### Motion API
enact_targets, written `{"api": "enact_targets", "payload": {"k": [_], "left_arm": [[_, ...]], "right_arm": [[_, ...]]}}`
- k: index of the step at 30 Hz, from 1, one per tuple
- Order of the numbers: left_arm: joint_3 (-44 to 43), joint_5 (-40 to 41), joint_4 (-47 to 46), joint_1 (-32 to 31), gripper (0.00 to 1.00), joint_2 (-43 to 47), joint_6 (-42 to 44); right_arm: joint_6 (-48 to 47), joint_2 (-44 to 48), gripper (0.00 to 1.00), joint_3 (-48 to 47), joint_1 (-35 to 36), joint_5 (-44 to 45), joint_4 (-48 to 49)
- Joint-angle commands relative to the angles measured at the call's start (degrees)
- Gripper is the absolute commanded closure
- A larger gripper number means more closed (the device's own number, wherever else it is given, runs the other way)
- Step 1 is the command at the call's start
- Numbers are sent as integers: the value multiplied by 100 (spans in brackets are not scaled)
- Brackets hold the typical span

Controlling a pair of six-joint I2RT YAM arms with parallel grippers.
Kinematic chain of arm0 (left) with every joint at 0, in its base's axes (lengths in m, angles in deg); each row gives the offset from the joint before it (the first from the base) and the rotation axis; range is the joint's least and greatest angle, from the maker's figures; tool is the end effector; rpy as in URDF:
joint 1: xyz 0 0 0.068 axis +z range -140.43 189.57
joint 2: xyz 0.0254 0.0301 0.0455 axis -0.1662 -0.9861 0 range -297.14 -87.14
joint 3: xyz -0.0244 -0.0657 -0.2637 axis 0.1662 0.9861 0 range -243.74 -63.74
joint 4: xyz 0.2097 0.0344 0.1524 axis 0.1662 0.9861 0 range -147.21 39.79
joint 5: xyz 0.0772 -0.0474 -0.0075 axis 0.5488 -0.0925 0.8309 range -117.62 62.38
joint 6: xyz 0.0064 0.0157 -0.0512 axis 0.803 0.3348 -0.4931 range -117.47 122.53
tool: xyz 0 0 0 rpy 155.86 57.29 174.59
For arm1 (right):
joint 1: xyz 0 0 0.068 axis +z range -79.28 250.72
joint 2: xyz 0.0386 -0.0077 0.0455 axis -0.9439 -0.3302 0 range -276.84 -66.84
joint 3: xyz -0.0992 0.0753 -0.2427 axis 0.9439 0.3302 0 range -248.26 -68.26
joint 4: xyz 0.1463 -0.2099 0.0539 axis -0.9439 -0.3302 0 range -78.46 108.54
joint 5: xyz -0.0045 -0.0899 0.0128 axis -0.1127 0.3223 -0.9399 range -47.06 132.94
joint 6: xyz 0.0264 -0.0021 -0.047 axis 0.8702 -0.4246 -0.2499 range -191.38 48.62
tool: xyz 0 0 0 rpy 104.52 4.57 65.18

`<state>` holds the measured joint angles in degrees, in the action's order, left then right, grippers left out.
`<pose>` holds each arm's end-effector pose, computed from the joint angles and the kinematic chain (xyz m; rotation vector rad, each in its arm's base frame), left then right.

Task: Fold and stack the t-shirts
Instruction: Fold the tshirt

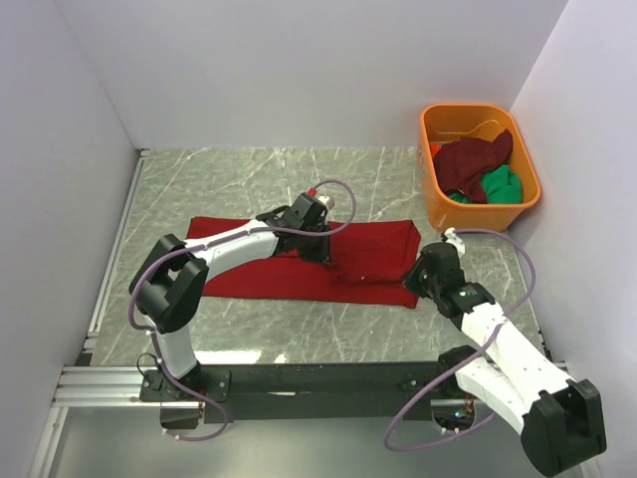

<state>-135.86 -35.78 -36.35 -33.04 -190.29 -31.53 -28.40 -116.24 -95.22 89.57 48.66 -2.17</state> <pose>0.2824 -0.2667 0.2098 0.2592 2.6043 -0.7069 0.1691 0.0539 0.2010 0.5427 2.2952 0.4237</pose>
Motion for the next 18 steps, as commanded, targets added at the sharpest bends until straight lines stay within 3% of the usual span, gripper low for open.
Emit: {"api": "enact_targets", "payload": {"k": [1,5,8,18], "left_arm": [[-154,-71,-126,-46,85,287,-161],[-4,-318,-407,-28,83,506,-443],[48,-186,-495,-28,75,559,-557],[-241,-484,-741,42,74,-11,-742]], "right_arm": [[-9,229,83,-310,101,263,-205],[-27,257,73,-345,128,228,-144],[-36,63,73,-424,206,202,-56],[-53,-1175,74,-828,435,711,594]]}}
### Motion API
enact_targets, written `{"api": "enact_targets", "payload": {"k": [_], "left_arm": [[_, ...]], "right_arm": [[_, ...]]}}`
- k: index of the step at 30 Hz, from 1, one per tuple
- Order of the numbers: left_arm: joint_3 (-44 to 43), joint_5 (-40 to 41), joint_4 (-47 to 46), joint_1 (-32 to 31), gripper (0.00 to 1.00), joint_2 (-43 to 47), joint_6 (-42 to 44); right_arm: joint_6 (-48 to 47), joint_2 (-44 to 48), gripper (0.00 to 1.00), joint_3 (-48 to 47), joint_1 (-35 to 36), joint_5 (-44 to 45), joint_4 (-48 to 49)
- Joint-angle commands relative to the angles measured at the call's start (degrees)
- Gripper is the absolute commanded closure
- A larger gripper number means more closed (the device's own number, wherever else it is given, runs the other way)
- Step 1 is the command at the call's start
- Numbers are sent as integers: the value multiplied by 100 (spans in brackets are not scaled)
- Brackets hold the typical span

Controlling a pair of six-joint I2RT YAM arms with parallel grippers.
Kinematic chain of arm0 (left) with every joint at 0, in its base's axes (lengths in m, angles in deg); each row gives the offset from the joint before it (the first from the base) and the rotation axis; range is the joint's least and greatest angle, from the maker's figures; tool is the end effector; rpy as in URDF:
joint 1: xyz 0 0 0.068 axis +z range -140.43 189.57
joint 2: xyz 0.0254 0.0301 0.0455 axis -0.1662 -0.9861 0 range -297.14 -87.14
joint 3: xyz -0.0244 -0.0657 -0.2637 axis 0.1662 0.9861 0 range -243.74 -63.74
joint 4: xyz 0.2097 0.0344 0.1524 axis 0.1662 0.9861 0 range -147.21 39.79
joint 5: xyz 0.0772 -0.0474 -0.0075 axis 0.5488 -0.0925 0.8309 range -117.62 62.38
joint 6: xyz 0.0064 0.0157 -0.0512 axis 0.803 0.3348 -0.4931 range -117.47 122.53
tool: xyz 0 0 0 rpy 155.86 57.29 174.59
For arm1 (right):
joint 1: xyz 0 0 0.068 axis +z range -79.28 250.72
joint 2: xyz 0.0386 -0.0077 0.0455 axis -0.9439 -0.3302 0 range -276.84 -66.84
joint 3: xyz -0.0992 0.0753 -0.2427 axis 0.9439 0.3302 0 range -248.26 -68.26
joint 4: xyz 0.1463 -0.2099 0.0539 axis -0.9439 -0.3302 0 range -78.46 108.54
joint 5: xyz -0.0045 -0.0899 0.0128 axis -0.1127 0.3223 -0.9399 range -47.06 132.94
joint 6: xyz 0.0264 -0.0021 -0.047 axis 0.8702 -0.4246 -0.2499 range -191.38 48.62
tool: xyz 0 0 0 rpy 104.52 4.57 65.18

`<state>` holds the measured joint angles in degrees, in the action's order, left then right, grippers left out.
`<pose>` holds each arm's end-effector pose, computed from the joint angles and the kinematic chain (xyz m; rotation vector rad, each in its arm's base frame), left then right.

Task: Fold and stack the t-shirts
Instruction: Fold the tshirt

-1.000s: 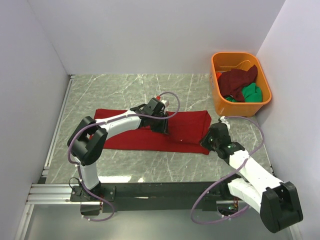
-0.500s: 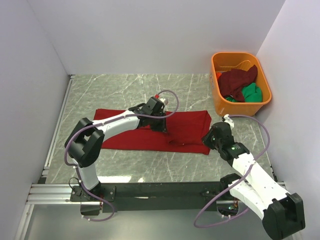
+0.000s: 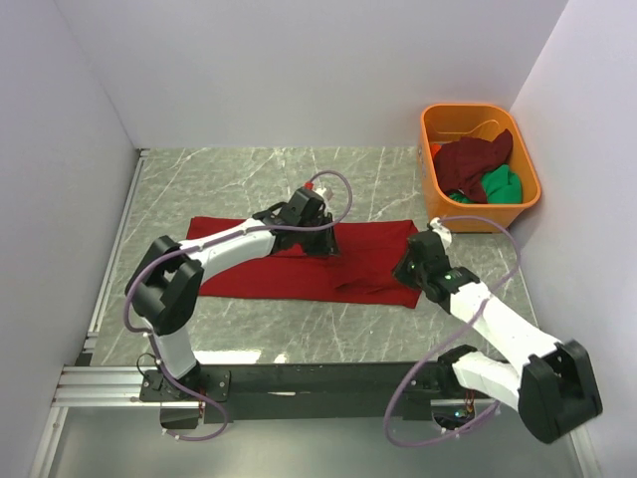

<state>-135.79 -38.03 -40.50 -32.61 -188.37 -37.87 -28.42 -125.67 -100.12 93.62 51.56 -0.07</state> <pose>0.2851 -0.2670 0.2271 0.1334 2.5437 -0.8547 0.1913 0.0749 0.2037 0.4880 2.3374 0.3787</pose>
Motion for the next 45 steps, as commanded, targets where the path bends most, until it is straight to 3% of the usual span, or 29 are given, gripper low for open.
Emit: {"api": "enact_targets", "payload": {"k": [1,12,24,32,35,39,45], "left_arm": [[-283,-346,-352,-10,73,-274,-91],[-591,-760,-511,-634,73,-1127,41],[85,-795,-756,-766,74,-872,138],[411,-560,-722,-766,75,-477,129],[323,-252,-538,-635,73,-117,68],[498,249,-370,76,71,375,-257],[1455,698,-466,1068,73,1052,-889]], "right_arm": [[-33,-374,74,-365,40,464,402],[98,-182,75,161,31,404,394],[239,1136,75,523,40,298,-326],[169,953,75,285,31,263,-257],[204,558,75,276,57,149,-3],[336,-118,75,496,101,-18,602],[511,-673,75,952,136,-273,1148]]}}
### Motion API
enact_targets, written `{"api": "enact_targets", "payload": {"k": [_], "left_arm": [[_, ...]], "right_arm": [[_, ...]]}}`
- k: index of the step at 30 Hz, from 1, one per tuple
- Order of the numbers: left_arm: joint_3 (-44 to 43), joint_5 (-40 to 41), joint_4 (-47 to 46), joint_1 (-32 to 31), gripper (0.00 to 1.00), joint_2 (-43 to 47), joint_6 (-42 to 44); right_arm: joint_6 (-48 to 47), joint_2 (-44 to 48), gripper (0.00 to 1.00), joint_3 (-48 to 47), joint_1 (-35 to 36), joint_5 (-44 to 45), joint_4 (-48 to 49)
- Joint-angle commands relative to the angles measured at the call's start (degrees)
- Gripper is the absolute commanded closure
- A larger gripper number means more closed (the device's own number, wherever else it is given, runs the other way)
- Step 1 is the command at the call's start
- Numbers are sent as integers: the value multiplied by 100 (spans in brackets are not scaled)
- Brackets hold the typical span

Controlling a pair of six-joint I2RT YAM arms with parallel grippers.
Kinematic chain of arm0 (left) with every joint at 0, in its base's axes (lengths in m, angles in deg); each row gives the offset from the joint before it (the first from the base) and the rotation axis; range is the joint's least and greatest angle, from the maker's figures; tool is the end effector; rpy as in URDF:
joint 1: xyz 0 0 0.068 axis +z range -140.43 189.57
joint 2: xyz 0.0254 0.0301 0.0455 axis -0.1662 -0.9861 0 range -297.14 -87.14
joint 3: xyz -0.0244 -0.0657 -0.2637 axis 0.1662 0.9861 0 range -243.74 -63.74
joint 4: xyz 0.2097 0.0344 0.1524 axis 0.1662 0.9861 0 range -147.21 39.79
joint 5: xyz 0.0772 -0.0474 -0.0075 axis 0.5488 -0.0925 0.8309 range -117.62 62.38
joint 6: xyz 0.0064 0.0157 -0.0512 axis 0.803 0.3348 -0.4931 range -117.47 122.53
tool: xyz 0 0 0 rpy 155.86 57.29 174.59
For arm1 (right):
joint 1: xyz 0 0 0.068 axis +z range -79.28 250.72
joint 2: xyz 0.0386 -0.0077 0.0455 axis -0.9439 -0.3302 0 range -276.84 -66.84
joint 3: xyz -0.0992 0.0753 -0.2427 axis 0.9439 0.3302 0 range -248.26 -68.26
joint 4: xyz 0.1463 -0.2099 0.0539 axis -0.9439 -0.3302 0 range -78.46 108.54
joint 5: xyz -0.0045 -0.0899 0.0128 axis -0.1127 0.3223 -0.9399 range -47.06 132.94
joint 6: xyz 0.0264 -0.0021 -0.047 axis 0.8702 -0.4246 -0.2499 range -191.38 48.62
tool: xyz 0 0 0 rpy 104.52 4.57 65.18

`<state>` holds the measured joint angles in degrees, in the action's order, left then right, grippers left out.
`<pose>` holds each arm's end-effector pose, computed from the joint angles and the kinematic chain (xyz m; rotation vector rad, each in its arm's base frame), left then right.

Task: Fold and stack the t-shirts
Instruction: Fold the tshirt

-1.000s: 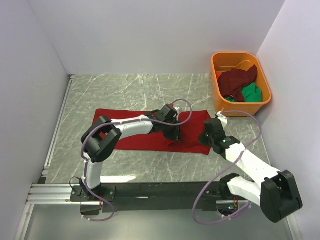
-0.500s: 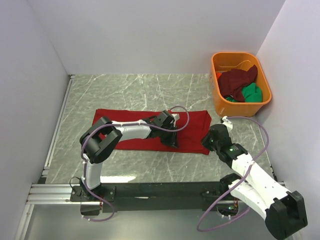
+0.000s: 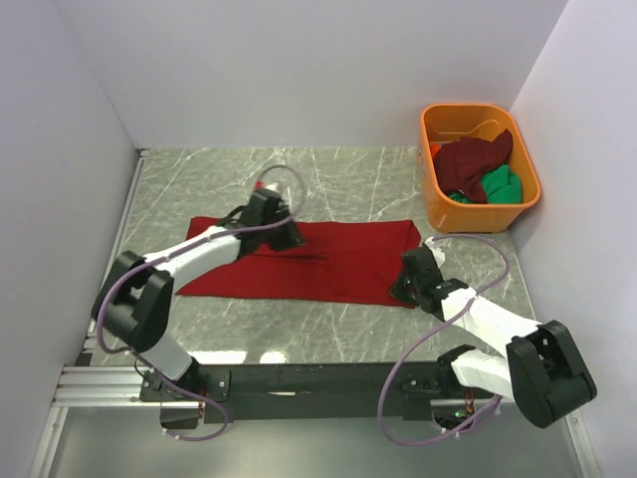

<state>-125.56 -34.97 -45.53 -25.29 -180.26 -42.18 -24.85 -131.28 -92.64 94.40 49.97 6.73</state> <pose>0.2886 -0.2066 0.2266 -0.1433 2.4651 -0.8089 0.1847 0.0762 0.1538 0.5481 2.4441 0.3718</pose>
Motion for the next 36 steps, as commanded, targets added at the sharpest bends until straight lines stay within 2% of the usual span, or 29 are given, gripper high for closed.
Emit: {"api": "enact_targets", "payload": {"k": [1,5,9,11,14,18,24,31,36], "left_arm": [[730,454,-16,460,73,398,-529],[1286,665,-166,1110,73,663,-794],[1515,883,-114,1253,74,813,-908],[1603,1077,-87,1253,75,857,-952],[1822,1315,-78,1253,76,936,-1031],[2042,1657,-17,1253,78,971,-1101],[2289,1737,79,1244,81,1006,-1110],[2508,1738,299,1191,81,1305,-1154],[2754,1728,396,867,82,1630,-1443]], "right_arm": [[164,-112,75,241,58,-166,487],[182,264,75,303,110,-132,251],[77,976,75,-57,110,114,-329],[-46,1004,75,-337,119,246,-392],[-160,479,74,-829,119,396,-409],[-275,-872,73,-1331,154,361,-111],[-381,-2499,71,-2008,260,194,48],[-644,-3363,71,-2745,383,88,-215],[-908,-4030,70,-3502,400,176,-645]]}}
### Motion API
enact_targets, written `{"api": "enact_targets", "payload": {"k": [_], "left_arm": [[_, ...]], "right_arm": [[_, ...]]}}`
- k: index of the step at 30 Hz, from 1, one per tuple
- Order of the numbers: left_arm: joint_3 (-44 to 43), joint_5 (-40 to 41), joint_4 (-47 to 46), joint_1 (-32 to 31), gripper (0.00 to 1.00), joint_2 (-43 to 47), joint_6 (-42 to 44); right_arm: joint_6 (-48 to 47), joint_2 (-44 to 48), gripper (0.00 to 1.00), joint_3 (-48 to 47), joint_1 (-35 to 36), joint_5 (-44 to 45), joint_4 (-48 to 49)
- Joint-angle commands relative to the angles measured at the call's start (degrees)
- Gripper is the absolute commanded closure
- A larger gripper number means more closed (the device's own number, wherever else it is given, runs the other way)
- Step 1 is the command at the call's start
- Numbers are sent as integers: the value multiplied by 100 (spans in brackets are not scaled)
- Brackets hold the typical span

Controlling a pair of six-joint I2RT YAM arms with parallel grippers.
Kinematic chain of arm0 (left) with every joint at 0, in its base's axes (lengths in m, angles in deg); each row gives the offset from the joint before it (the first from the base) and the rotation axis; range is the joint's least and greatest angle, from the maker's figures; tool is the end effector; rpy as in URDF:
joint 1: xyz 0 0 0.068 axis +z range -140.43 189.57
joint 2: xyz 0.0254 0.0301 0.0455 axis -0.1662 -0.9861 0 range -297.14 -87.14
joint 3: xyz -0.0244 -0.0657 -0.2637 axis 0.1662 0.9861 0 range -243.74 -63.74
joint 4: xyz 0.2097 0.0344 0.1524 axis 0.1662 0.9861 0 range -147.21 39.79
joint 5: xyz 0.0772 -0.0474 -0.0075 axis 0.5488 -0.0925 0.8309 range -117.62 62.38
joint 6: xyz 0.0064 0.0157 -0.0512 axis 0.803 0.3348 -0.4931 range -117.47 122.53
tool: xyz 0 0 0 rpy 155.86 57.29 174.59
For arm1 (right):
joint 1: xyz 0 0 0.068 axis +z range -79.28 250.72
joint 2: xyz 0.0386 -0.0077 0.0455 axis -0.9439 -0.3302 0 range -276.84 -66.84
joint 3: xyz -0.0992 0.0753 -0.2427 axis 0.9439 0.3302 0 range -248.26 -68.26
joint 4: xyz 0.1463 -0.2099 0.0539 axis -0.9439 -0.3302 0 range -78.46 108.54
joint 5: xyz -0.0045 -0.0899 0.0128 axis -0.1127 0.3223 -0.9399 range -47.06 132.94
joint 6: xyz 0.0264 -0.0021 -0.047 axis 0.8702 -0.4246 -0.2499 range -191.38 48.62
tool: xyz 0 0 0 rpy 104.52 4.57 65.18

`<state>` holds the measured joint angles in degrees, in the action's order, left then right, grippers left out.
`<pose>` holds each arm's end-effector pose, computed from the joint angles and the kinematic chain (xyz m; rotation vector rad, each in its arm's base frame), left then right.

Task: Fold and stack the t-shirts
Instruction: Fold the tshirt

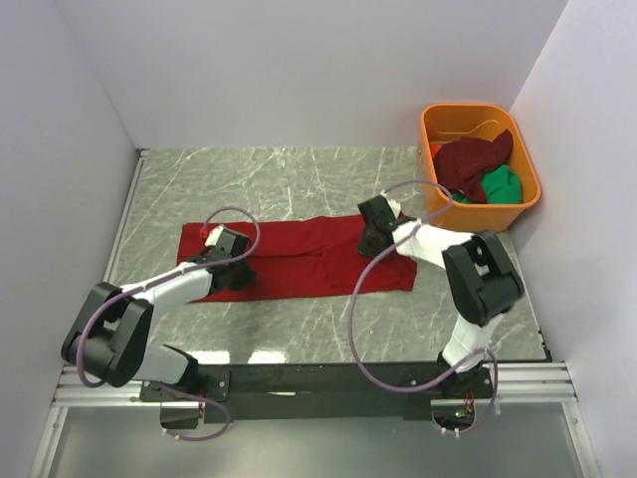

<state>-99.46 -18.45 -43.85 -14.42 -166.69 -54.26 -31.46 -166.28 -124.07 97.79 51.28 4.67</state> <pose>0.2304 -0.0963 0.1550 -0.7884 2.4623 -0.3352 0.3058 0.1504 0.1561 0.3430 2.5565 0.2579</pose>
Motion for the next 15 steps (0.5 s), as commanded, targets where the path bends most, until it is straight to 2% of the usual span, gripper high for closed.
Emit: {"api": "enact_targets", "payload": {"k": [1,10,15], "left_arm": [[162,102,280,-316,82,299,-323],[268,-38,351,-1696,83,511,-1606],[-197,-293,17,-2189,83,37,-1870]], "right_arm": [[-344,-637,70,-673,70,45,-502],[-872,-2131,70,-2863,35,-95,-1460],[-1188,-2896,70,-4287,-35,-280,-1979]]}}
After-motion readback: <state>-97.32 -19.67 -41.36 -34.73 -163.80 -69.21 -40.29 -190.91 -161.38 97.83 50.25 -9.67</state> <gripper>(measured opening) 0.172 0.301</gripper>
